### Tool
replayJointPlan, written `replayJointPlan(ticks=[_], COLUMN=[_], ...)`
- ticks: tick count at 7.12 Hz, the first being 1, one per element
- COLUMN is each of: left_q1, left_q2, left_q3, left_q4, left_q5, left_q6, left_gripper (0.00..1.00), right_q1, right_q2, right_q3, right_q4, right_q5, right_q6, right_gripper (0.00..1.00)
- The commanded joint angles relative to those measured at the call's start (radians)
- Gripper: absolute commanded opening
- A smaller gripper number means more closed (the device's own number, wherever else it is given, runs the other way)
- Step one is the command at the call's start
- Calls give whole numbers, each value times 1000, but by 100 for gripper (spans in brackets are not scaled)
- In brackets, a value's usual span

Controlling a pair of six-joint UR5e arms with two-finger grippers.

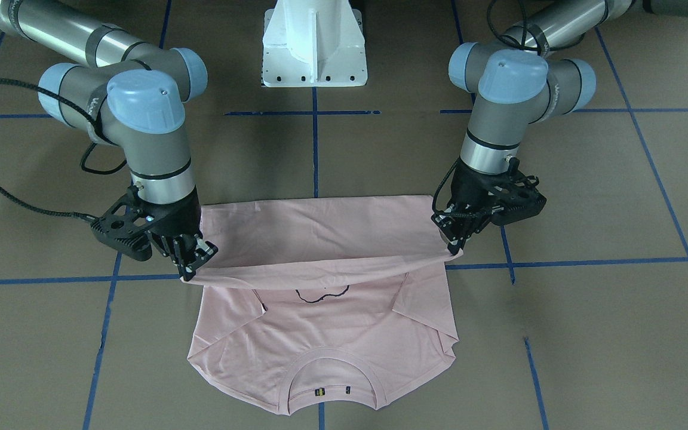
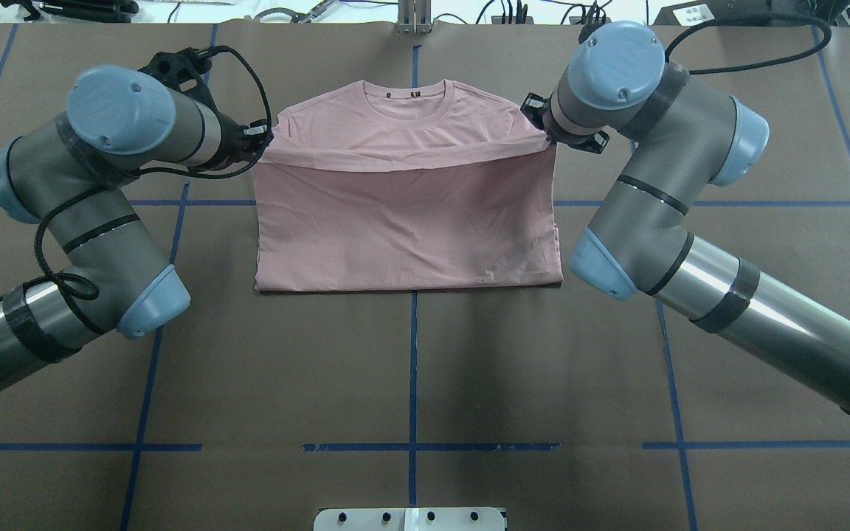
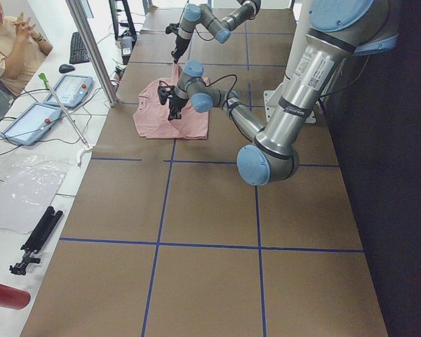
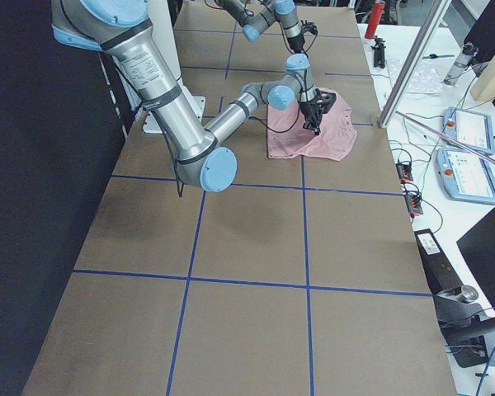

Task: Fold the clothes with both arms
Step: 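Release the folded hem and lift both grippers off the shirt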

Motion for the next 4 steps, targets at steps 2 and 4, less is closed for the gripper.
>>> replayJointPlan(ticks=[2, 4], left_q1=[-15, -12], left_q2=[-75, -177], left_q3=[243, 413], left_q4=[-203, -257], left_q5=[38, 84], left_q6=[2, -1], left_gripper=[0, 0], right_q1=[30, 27], right_q2=[111, 138], right_q3=[-250, -378], right_q4=[118, 224], right_q5=[13, 4], right_q6=[-12, -12], right_gripper=[0, 0])
